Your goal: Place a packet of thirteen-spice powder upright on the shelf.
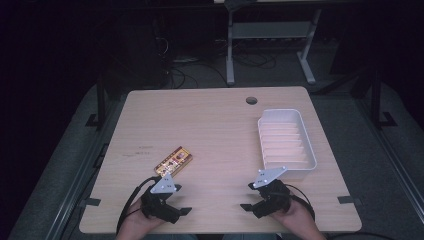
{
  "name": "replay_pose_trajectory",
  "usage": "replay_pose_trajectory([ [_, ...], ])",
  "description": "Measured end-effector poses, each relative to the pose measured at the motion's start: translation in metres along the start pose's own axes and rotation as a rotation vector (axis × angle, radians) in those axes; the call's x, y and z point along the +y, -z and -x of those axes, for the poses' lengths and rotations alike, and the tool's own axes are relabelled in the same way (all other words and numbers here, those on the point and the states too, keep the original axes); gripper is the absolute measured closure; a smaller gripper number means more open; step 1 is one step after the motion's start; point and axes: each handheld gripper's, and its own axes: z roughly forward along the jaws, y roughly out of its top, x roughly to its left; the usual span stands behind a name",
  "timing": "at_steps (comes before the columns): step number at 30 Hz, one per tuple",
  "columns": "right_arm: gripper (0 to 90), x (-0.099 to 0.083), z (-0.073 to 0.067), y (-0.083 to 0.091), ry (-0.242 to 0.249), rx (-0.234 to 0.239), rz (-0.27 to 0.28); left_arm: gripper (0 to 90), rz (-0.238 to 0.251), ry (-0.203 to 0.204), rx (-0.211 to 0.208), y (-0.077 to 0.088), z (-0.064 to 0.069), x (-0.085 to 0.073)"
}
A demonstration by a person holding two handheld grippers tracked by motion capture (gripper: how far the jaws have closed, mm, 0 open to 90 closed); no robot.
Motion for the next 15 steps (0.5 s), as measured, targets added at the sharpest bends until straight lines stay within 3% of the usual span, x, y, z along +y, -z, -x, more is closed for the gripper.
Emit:
replay_pose_trajectory([
  [10,25.5,0.001,-0.003,-0.004,0.018,0.004,-0.011,18.6,-0.003,-0.005,0.019,0.002,-0.003,0.000],
  [15,25.6,0.001,-0.003,-0.003,0.016,0.005,-0.009,18.6,0.007,0.017,0.030,0.004,-0.011,0.000],
])
